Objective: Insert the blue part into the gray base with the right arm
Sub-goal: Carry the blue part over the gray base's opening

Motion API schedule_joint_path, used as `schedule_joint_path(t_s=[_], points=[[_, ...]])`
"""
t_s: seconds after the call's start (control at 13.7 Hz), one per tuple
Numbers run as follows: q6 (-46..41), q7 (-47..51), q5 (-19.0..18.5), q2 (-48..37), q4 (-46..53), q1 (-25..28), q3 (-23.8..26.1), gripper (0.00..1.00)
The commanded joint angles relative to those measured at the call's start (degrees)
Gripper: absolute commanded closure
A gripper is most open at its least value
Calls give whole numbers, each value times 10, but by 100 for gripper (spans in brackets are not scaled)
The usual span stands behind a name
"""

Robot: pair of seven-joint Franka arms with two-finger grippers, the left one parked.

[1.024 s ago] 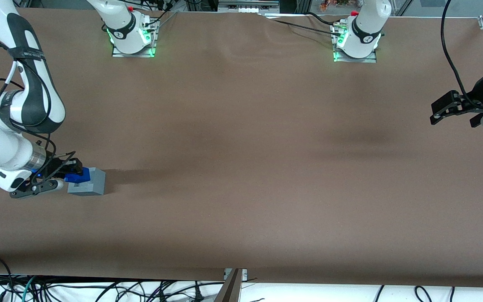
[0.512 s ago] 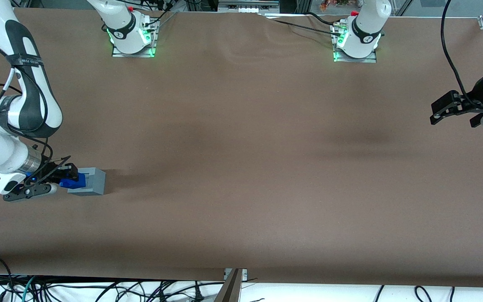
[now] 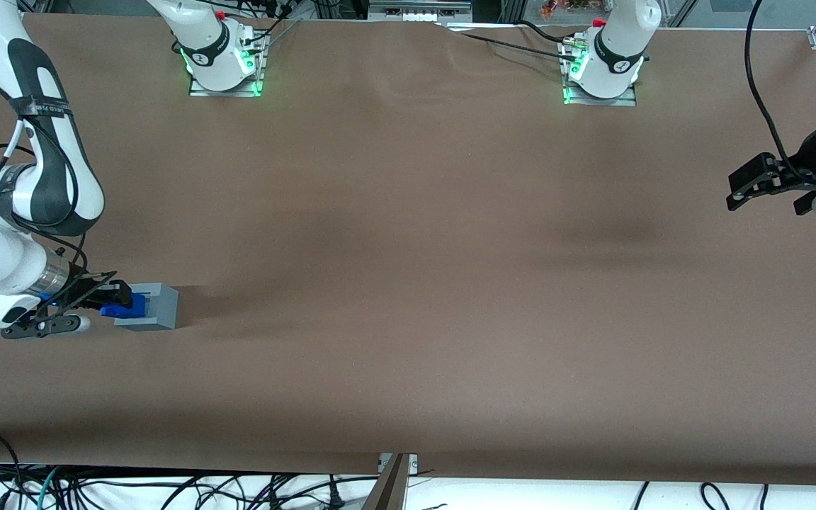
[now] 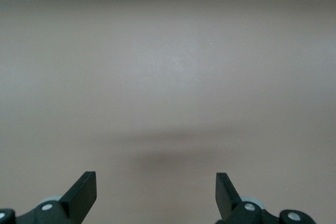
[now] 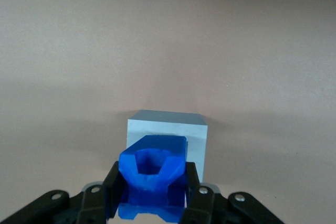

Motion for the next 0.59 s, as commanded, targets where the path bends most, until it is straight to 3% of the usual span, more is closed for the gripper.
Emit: schedule_joint_path(t_s=[0.0,0.51], points=[[-6,4,8,1,-1,-3,-2,70],[4,22,5,2,-11,-3,-2,70]])
